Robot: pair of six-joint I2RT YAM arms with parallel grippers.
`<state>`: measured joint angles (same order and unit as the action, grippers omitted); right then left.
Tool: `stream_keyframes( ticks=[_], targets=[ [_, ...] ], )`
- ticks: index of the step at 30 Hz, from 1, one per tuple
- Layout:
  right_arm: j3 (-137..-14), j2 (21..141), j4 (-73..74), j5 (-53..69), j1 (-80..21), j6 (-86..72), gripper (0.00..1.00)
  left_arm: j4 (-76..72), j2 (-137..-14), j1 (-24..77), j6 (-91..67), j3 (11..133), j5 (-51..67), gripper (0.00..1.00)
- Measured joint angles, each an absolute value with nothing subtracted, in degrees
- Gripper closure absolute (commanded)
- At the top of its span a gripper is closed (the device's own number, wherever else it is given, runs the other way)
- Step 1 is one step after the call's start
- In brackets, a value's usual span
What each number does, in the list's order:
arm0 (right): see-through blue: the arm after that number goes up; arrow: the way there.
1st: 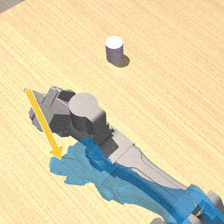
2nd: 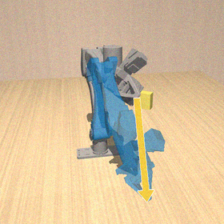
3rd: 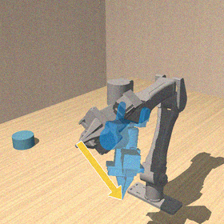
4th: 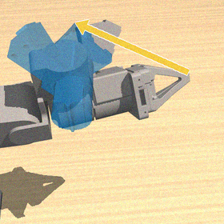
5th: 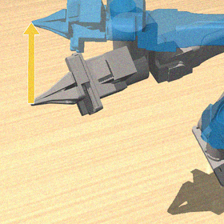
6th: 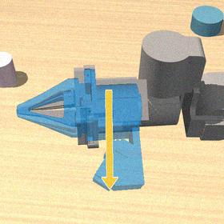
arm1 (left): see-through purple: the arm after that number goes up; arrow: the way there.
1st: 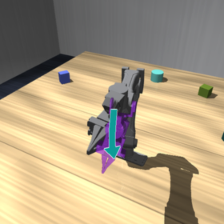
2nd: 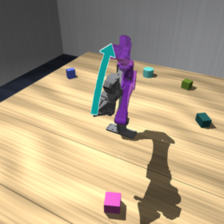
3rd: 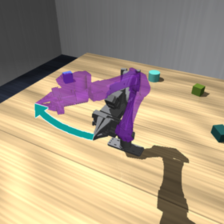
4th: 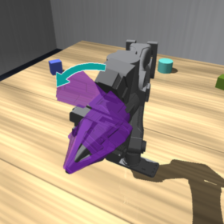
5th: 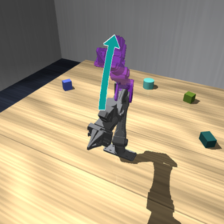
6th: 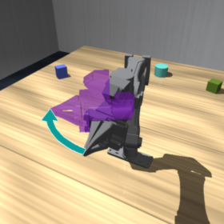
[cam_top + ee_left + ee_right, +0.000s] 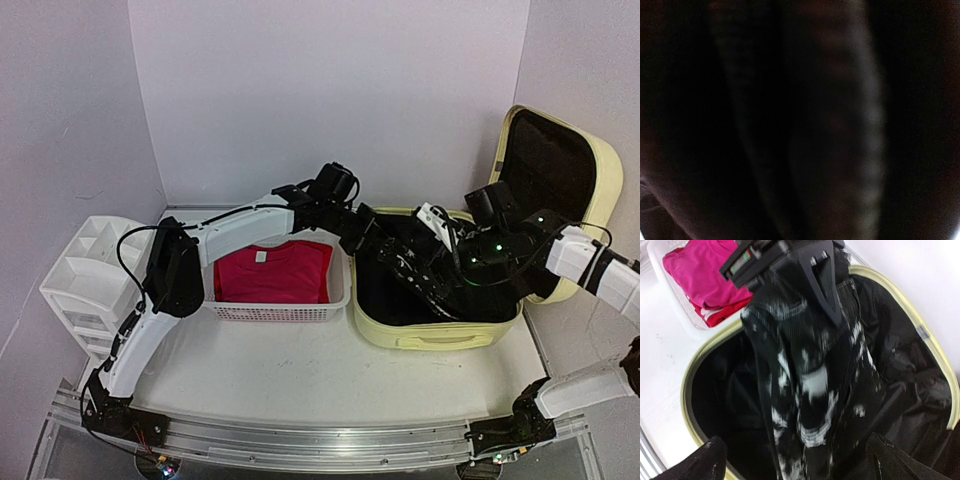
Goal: Open, take out, and arrange the luggage
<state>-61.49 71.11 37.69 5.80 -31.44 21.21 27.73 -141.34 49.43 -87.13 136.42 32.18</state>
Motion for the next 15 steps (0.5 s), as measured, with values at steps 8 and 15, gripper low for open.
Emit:
stream_keyframes(
  ticks=[8, 15],
  targets=[
    [-53.4, 68.6, 35.0, 4.6, -31.4, 19.6, 0.02, 27.6, -141.3, 48.9, -86.9, 137.7, 32.0, 1.00],
    [-47.4, 74.2, 23.7, -2.6, -31.6, 21.3, 0.02, 27.6, -141.3, 48.8, -86.9, 138.0, 31.8, 1.00]
  ],
)
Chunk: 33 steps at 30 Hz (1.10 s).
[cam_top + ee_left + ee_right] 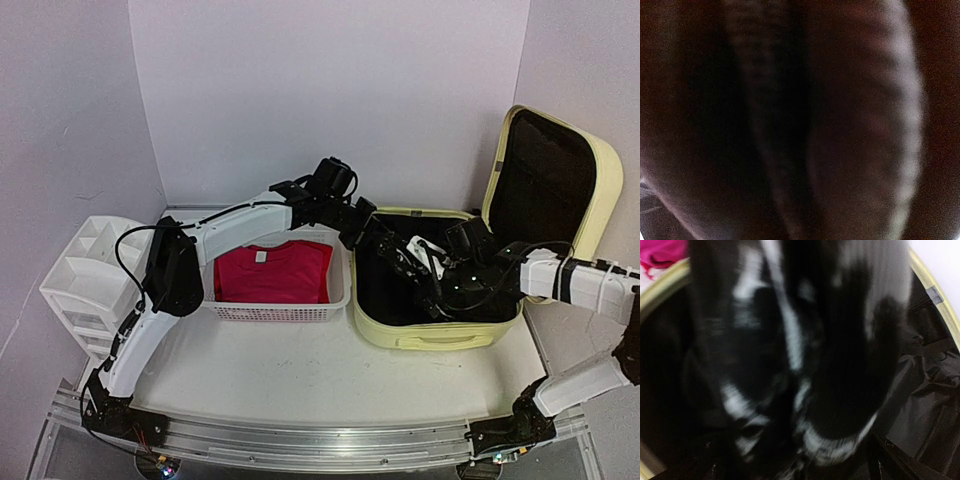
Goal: Open, take out, and arrange the luggage
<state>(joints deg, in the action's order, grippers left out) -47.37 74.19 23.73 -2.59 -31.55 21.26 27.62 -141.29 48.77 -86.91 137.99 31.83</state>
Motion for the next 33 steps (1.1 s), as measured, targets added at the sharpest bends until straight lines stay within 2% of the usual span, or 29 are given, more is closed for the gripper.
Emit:
stream_keyframes(
  ticks=[4, 8, 11, 12, 14, 15, 19, 24, 33],
  targets=[
    [-46.0, 77.1, 17.9, -7.0, -31.5, 22.7, 0.02, 27.6, -141.3, 48.7, -86.9, 138.0, 31.8, 1.00],
    [-45.2, 78.8, 13.4, -8.7, -30.9, 23.1, 0.15, 27.7, -141.3, 48.3, -86.4, 138.0, 31.6, 1.00],
    [-43.9, 78.9, 11.6, -8.6, -30.3, 23.0, 0.35, 27.7, -141.1, 47.9, -85.4, 138.0, 31.5, 1.00],
    [-43.5, 78.9, 11.2, -8.3, -30.2, 22.8, 0.45, 27.7, -140.9, 47.8, -85.0, 138.0, 31.4, 1.00],
    [-42.9, 78.6, 11.0, -7.4, -30.1, 22.5, 0.74, 27.7, -140.4, 47.7, -84.0, 138.0, 31.3, 1.00],
    [-42.8, 78.4, 11.0, -6.8, -30.1, 22.4, 0.84, 27.8, -140.1, 47.6, -83.8, 138.0, 31.3, 1.00],
    [-42.8, 76.6, 10.5, -3.5, -30.1, 21.8, 0.99, 28.6, -138.1, 47.5, -82.1, 138.0, 31.3, 1.00],
    [-46.6, 74.8, 14.3, 1.2, -30.0, 21.6, 1.00, 29.1, -135.1, 47.1, -79.1, 138.0, 31.4, 1.00],
    [-60.6, 77.1, 20.6, 8.0, -31.3, 22.8, 1.00, 31.3, -124.6, 44.5, -67.6, 134.3, 31.7, 1.00]
  ],
)
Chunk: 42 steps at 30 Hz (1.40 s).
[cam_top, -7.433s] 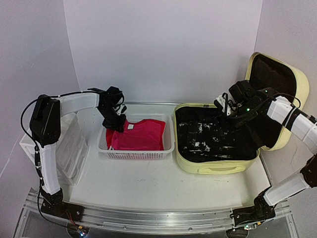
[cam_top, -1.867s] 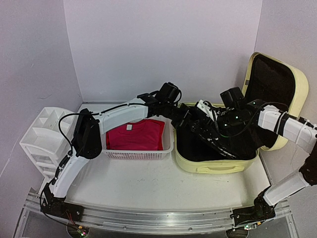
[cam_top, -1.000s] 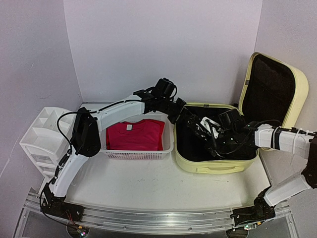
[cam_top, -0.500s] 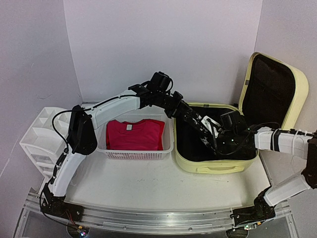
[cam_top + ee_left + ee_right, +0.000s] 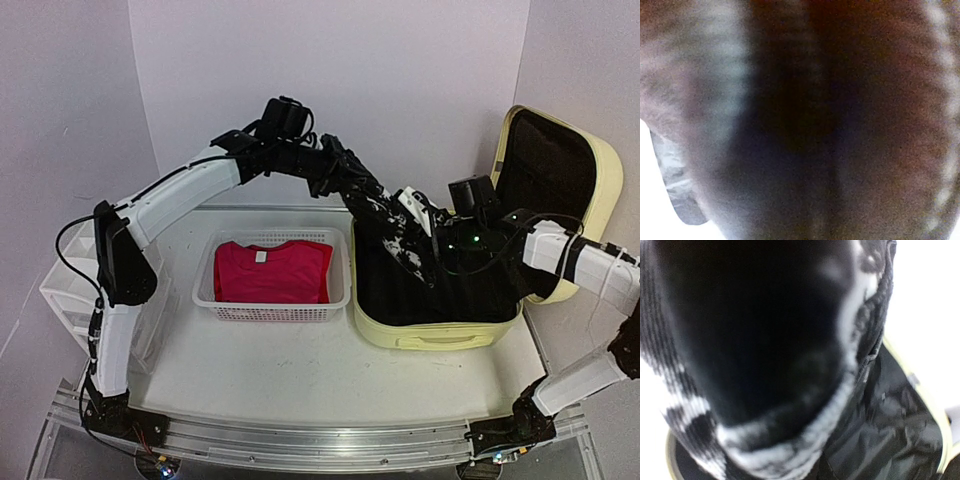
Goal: Open, take out, and arrange the luggage
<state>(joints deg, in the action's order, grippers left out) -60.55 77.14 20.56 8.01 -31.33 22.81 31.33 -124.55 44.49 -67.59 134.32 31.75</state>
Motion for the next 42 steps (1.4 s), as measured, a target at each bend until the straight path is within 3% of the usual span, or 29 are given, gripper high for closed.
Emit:
stream_keyframes(
  ticks=[11, 19, 32, 42],
  targets=[
    [-71.8, 86.6, 23.3, 3.3, -41.8, 23.4, 1.00, 37.0, -109.2, 38.3, -51.8, 116.8, 34.0, 1.00],
    [-80.2, 96.6, 25.9, -9.0, -51.9, 24.7, 1.00, 39.4, -102.3, 31.7, -41.8, 104.9, 39.1, 1.00],
    [-88.9, 109.1, 28.0, -25.7, -60.1, 25.1, 1.00, 41.0, -101.2, 24.1, -30.0, 94.5, 45.9, 1.00],
    [-93.7, 115.6, 28.9, -29.2, -61.4, 23.7, 1.00, 41.0, -101.2, 21.5, -24.0, 90.2, 46.3, 1.00]
  ],
)
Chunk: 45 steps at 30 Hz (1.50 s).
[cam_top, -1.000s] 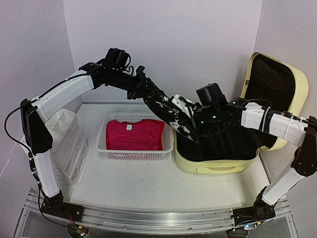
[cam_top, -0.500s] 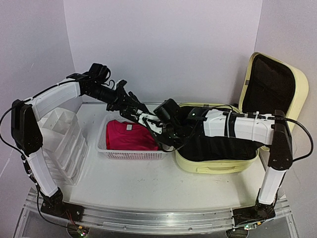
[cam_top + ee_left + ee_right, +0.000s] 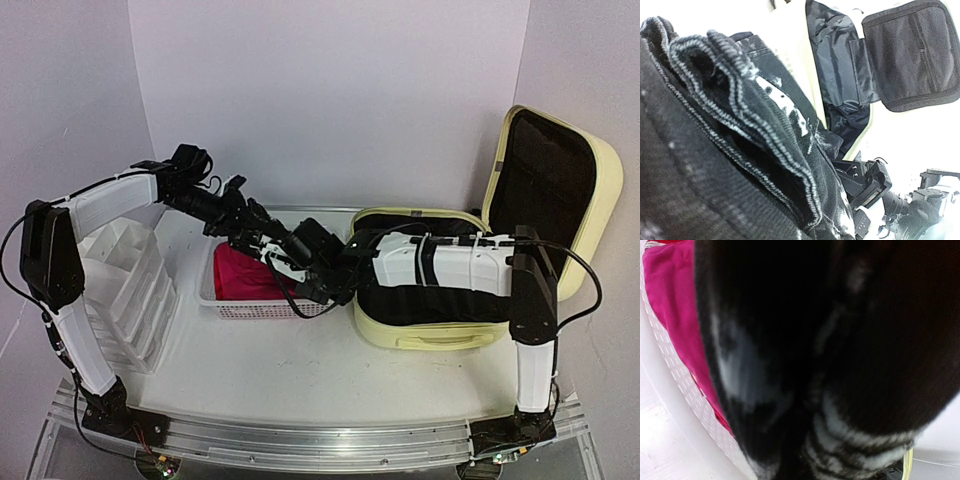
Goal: Open, take out, and arrange the luggage
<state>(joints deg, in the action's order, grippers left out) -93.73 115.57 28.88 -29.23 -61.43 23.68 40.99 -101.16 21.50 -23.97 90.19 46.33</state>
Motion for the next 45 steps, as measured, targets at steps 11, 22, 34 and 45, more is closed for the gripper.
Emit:
stream_keyframes(
  ticks=[11, 22, 34, 45],
  targets=[
    [-95.4, 119.5, 28.9, -30.5, -62.3, 22.0, 0.90, 42.5, -101.2, 20.4, -20.3, 85.7, 43.1, 1.00],
    [-97.7, 122.6, 28.5, -29.2, -62.3, 19.9, 0.58, 44.2, -101.2, 19.9, -18.4, 83.9, 39.0, 1.00],
    [-107.7, 121.1, 45.4, -15.5, -61.0, 7.0, 0.11, 46.7, -102.0, 19.5, -16.3, 82.8, 32.5, 0.96],
    [-99.9, 112.4, 51.3, 0.4, -54.4, -8.2, 0.25, 48.5, -102.8, 19.2, -16.7, 82.7, 25.7, 0.48]
  ],
)
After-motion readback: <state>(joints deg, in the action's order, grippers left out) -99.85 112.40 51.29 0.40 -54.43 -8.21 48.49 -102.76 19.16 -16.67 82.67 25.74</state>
